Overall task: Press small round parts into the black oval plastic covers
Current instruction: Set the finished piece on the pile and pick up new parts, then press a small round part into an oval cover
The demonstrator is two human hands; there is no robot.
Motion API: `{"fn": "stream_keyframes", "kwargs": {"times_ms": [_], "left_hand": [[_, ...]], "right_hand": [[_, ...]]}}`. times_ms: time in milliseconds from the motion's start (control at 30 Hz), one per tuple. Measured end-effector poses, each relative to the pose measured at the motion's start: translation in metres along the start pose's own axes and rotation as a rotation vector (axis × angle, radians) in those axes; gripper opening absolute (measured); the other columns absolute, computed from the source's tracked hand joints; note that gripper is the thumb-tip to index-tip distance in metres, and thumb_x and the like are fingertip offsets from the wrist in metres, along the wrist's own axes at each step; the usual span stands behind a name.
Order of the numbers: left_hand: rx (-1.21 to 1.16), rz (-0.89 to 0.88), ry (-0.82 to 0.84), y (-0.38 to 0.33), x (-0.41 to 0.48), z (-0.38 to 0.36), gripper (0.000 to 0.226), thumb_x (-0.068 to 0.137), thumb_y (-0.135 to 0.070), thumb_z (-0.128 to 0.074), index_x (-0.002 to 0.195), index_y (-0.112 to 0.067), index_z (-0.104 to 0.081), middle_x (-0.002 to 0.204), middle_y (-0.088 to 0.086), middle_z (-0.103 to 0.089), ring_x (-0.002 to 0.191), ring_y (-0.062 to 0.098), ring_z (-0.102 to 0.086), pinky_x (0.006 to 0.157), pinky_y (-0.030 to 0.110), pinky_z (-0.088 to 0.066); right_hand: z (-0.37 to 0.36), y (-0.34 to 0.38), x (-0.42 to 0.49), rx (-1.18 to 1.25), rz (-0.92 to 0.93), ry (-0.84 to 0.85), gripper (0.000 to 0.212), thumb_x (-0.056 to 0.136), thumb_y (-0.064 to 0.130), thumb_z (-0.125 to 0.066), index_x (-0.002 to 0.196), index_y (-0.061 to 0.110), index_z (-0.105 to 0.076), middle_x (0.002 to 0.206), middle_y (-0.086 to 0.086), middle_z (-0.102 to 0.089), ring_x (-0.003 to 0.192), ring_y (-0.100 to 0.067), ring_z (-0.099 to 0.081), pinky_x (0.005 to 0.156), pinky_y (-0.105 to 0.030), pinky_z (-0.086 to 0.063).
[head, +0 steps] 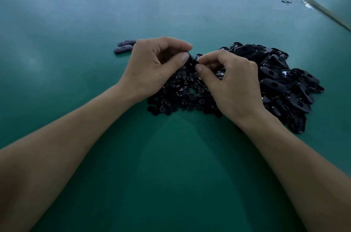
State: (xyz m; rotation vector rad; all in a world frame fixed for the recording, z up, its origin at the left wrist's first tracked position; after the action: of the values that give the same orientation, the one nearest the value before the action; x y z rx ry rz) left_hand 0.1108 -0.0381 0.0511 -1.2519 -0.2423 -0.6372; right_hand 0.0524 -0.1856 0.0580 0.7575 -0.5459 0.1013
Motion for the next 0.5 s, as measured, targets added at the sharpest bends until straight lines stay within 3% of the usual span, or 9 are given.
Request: {"fn": "stream_keyframes", "kwargs": {"times_ms": [133, 267, 400, 500], "left_hand": [[-0.037, 0.012, 0.018, 0.002, 0.001, -0.001, 0.021, 0.091, -0.005, -0.069, 0.098, -0.025, -0.071, 0.079, -0.018, -0.074, 0.075, 0.0, -0.07, 0.073, 0.015, -0.052], [-0.038, 0.025, 0.032, 0.005, 0.001, -0.003, 0.016, 0.09, -0.005, -0.069, 0.096, -0.02, -0.07, 0.083, -0.007, -0.074, 0.077, 0.013, -0.074, 0.076, 0.025, -0.058], [-0.025, 0.046, -0.053, 0.008, 0.002, 0.005, 0.014, 0.088, -0.009, -0.07, 0.089, -0.023, -0.068, 0.079, -0.007, -0.073, 0.076, 0.014, -0.075, 0.073, 0.025, -0.058], [-0.042, 0.08, -0.092, 0.013, 0.004, 0.01, 0.016, 0.09, -0.007, -0.069, 0.089, -0.023, -0.066, 0.078, -0.009, -0.071, 0.074, 0.01, -0.075, 0.068, 0.018, -0.055]], "right_hand": [[0.001, -0.005, 0.001, 0.044, -0.041, -0.014, 0.006, 0.089, 0.02, -0.071, 0.093, 0.023, -0.073, 0.074, 0.026, -0.059, 0.074, 0.013, -0.057, 0.072, -0.002, -0.038], [0.006, -0.006, 0.001, 0.013, -0.047, -0.064, 0.007, 0.091, 0.02, -0.069, 0.094, 0.022, -0.074, 0.076, 0.023, -0.061, 0.078, 0.001, -0.06, 0.073, -0.004, -0.039], [0.001, -0.003, -0.001, -0.12, -0.015, -0.012, 0.011, 0.092, 0.028, -0.067, 0.1, 0.021, -0.071, 0.087, 0.01, -0.068, 0.092, -0.015, -0.062, 0.088, -0.031, -0.049], [-0.016, -0.001, -0.005, -0.306, 0.032, 0.143, 0.028, 0.091, 0.042, -0.066, 0.11, 0.023, -0.073, 0.1, 0.0, -0.067, 0.104, -0.021, -0.053, 0.095, -0.037, -0.043]]}}
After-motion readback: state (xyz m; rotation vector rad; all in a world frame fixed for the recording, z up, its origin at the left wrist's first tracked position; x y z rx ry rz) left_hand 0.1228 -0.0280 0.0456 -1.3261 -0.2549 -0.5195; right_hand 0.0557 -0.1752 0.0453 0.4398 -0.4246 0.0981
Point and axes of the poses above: each hand's wrist, its own x-axis towards the middle knuckle, its own z-axis out of the back of the hand, y = z × x, the point moved 9 cm from there along x, towards the middle knuckle
